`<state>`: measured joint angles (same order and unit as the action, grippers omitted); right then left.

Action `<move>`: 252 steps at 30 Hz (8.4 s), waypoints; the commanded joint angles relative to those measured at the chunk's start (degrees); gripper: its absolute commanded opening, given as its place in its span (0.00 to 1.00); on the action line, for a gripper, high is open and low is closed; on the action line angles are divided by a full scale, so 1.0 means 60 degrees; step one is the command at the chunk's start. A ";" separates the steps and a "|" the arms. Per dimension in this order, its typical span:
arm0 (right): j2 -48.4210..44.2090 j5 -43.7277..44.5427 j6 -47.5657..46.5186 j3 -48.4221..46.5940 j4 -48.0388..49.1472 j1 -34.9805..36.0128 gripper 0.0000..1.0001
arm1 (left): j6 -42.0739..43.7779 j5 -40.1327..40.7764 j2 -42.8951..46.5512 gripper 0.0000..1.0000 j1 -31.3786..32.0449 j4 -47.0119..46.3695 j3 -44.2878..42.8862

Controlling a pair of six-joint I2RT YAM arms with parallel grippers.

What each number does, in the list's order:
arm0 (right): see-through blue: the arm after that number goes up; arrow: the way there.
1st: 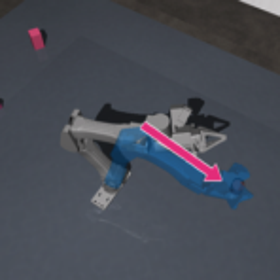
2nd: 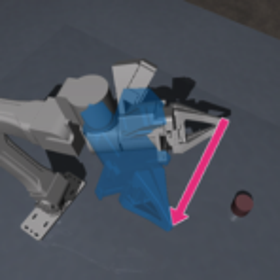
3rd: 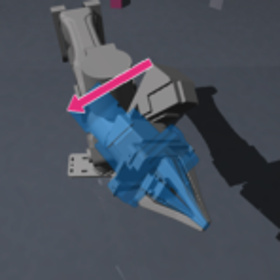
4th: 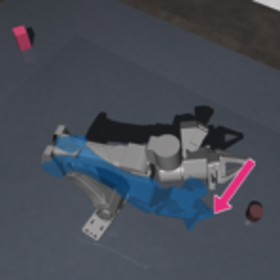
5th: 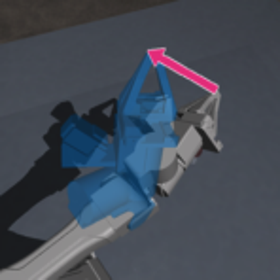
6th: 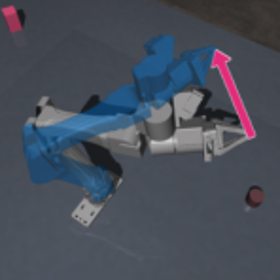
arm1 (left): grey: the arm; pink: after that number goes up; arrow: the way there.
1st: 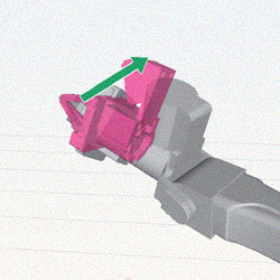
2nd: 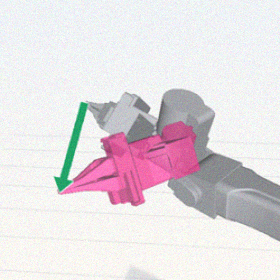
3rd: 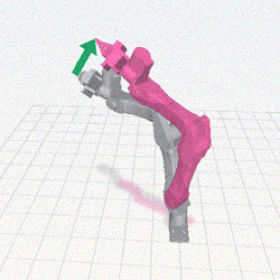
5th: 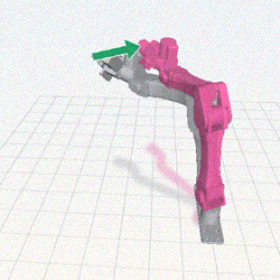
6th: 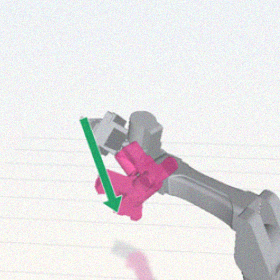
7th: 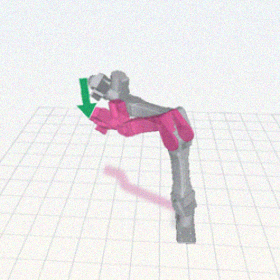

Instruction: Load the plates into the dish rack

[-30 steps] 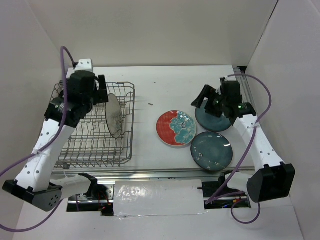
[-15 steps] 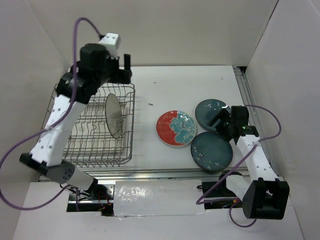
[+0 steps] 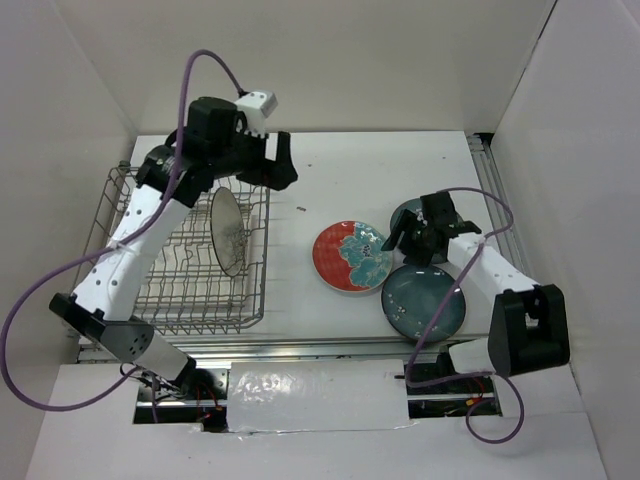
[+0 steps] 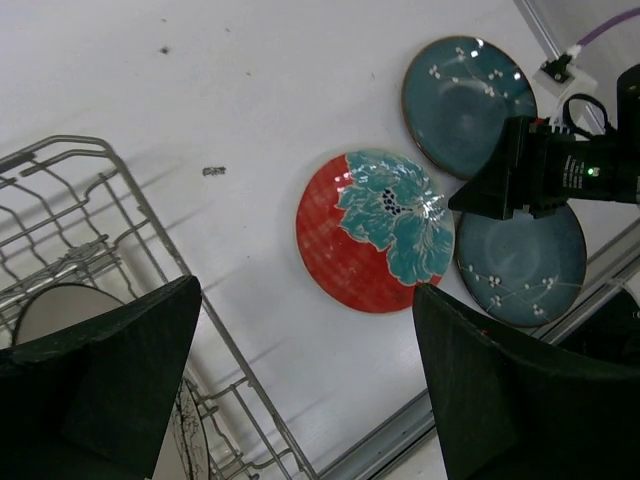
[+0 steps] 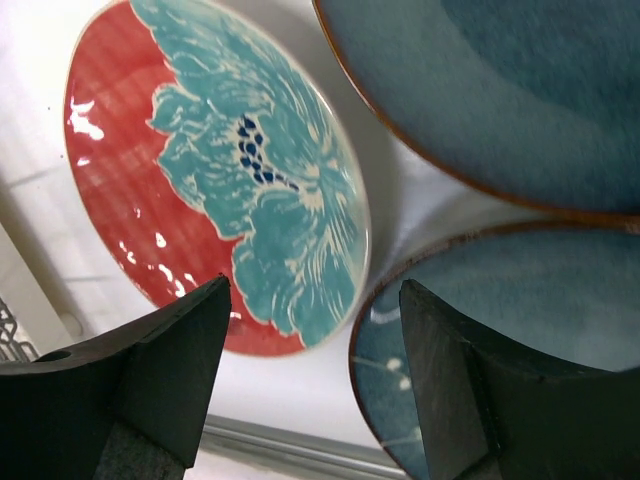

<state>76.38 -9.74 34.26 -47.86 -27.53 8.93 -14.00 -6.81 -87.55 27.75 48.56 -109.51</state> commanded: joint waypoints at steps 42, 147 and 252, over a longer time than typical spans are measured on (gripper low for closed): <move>0.3866 -0.2728 0.0808 0.0094 0.3664 0.0123 0.74 | -0.0347 -0.1048 0.1657 0.99 -0.3057 0.0096 0.0689; -0.0425 -0.4852 -0.0100 -0.7273 0.0253 0.0577 0.64 | -0.1842 -0.7611 -0.1434 0.00 -0.3203 -0.1355 -0.1229; -0.1245 -0.2274 -0.0232 -0.6658 -0.1784 -0.0975 1.00 | -0.0053 0.5967 0.4294 0.00 -0.2311 -0.1179 0.5904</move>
<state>70.28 -24.12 33.54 -85.86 -38.24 3.07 -12.29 21.85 -64.14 12.60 48.03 -72.73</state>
